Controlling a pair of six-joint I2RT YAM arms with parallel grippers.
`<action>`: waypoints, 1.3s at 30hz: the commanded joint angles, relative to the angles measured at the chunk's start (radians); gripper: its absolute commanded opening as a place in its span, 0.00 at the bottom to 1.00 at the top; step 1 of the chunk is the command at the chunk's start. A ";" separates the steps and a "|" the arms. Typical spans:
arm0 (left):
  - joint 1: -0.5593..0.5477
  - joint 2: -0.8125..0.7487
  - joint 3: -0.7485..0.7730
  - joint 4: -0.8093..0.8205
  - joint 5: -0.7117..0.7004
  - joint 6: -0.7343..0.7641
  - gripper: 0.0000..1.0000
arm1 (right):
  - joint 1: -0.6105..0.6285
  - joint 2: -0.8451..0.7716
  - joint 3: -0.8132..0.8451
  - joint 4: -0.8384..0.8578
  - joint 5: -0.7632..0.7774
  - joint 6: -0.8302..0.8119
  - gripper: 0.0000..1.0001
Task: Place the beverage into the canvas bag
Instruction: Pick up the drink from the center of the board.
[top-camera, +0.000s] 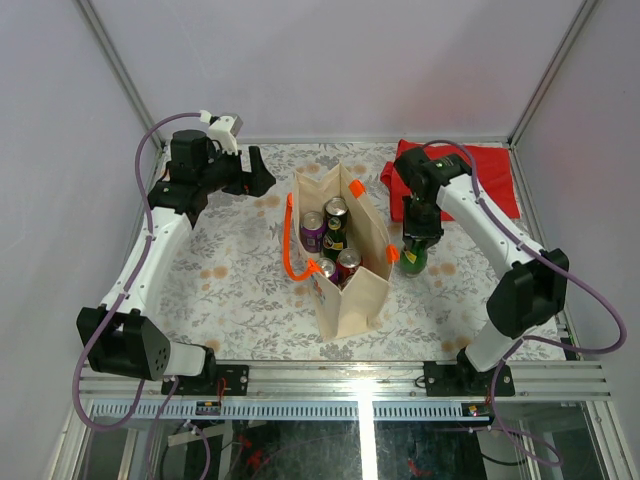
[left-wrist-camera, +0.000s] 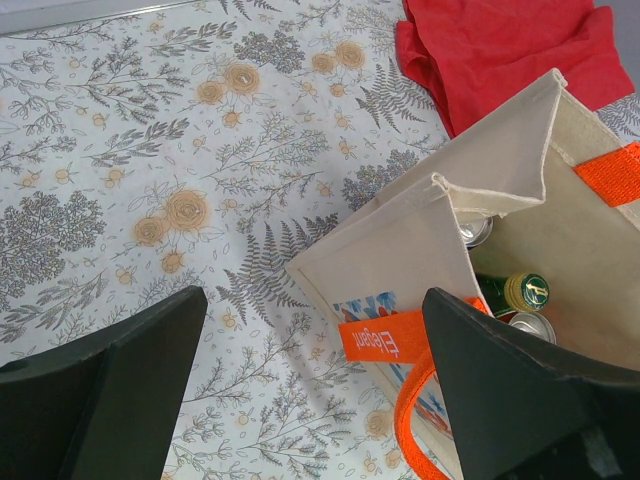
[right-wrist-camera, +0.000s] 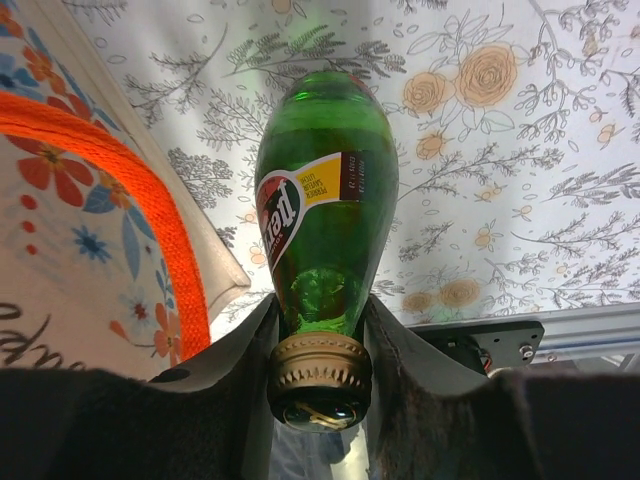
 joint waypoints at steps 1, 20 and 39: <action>0.003 -0.023 -0.009 0.004 -0.008 -0.006 0.89 | -0.012 -0.018 0.127 -0.060 0.015 -0.034 0.00; 0.003 -0.027 -0.019 0.008 -0.006 -0.009 0.90 | -0.026 0.065 0.490 -0.214 0.059 -0.065 0.00; 0.003 -0.034 -0.026 0.013 -0.004 -0.019 0.90 | -0.027 0.046 0.640 -0.213 0.058 -0.068 0.00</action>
